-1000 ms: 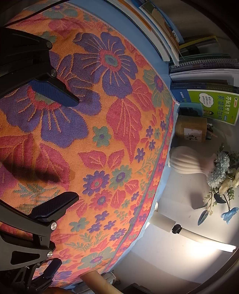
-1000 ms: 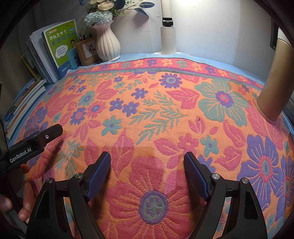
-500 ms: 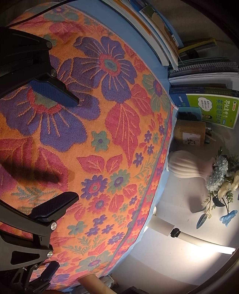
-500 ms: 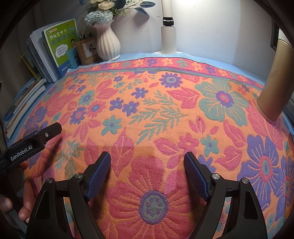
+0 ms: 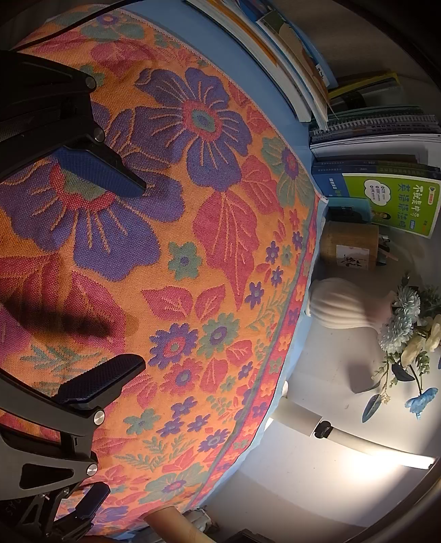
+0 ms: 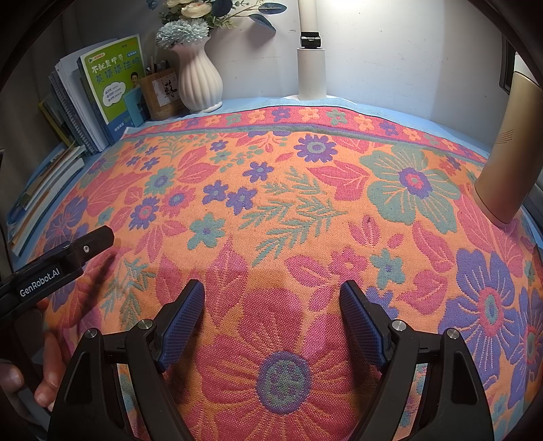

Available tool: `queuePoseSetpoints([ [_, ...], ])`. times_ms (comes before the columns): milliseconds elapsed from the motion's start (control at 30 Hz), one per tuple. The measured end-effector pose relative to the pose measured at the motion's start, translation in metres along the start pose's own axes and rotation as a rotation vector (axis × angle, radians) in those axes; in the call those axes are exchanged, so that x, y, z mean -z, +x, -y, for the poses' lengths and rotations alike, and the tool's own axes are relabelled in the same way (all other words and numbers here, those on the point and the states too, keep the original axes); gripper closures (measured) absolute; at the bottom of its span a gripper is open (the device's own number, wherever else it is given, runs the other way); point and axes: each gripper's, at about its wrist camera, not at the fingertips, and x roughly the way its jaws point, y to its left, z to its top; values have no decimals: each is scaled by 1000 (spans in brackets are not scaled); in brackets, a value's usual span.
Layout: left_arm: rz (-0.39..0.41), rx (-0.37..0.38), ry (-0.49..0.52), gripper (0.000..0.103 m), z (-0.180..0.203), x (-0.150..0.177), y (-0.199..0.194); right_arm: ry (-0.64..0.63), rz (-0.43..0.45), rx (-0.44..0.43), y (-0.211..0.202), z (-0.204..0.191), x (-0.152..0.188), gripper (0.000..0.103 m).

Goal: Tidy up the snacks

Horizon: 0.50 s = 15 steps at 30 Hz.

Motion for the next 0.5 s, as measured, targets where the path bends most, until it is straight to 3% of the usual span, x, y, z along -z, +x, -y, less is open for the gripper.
queuePoseSetpoints([
  [500, 0, 16, -4, 11, 0, 0, 0, -2, -1, 1, 0, 0, 0, 21],
])
